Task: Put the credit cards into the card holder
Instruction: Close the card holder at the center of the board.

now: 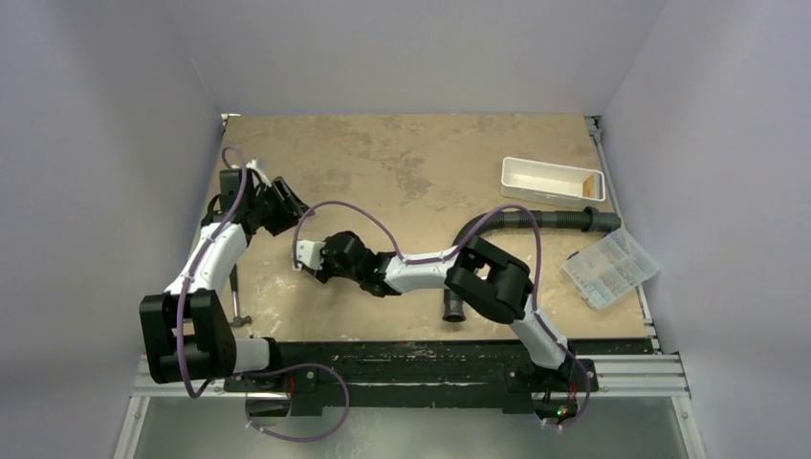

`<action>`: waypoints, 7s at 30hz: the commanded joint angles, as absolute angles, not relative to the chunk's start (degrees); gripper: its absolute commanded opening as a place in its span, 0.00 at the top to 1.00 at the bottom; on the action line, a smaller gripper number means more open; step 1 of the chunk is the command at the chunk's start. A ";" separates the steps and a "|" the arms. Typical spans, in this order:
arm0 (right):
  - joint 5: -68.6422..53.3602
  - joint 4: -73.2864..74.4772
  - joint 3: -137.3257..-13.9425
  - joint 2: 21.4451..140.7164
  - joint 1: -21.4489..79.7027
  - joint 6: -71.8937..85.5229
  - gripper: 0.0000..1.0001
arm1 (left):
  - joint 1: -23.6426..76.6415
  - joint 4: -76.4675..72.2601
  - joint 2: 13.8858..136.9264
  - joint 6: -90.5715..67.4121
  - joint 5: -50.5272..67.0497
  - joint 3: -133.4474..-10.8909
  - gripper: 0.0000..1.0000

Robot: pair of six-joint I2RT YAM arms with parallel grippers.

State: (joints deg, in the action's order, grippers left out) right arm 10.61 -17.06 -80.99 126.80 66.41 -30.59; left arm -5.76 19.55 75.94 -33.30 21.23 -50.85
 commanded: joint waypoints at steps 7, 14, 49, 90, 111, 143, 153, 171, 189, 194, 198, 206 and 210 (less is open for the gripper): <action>-12.02 -6.71 -74.97 131.33 61.04 -12.61 0.85 | -9.29 18.26 74.54 -36.17 25.77 -40.33 0.62; -13.58 -6.48 -75.54 131.92 60.36 -12.22 0.90 | -9.53 11.32 77.28 -39.15 33.51 -36.15 0.94; -14.72 -5.80 -76.58 133.97 60.03 -12.22 0.98 | -6.52 -10.38 63.07 -51.66 19.29 -3.80 1.00; -30.58 -1.39 -71.28 109.35 49.75 37.67 0.38 | -8.99 11.29 67.33 -40.91 22.18 -32.50 0.31; -36.59 -30.78 -62.85 118.44 39.38 55.09 0.47 | 1.35 -2.17 61.87 -56.72 23.62 -14.63 0.37; -35.19 -30.28 -47.22 106.87 41.47 57.64 0.32 | 11.59 -2.10 57.30 -58.09 20.29 -15.99 0.27; -27.03 -44.48 -49.65 114.50 47.11 77.51 0.44 | 3.24 11.88 66.21 -45.10 21.32 -35.82 0.27; -28.29 -14.48 -77.36 120.45 34.67 48.52 0.38 | -0.92 -4.58 80.17 -47.05 23.45 -29.73 0.26; -32.76 -3.14 -66.73 107.13 40.70 44.65 0.35 | 0.22 11.37 64.22 -46.82 26.62 -31.75 0.28; -32.35 -14.05 -66.36 109.28 43.90 54.70 0.49 | -5.72 13.19 76.14 -40.17 32.04 -41.80 0.45; -33.36 -23.01 -66.18 113.11 45.00 62.44 0.67 | -5.67 11.25 79.28 -39.08 34.64 -44.68 0.57; -29.16 -24.89 -68.57 116.21 46.82 66.26 0.56 | -0.40 2.83 86.69 -36.80 41.31 -44.35 0.78; -28.08 -23.67 -70.17 118.09 46.98 66.47 0.67 | -0.37 5.06 90.77 -33.54 39.27 -45.60 0.87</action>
State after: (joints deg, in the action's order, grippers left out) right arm -30.41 -21.87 -66.96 117.12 46.46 64.73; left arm -0.23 5.54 87.92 -38.59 38.76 -42.68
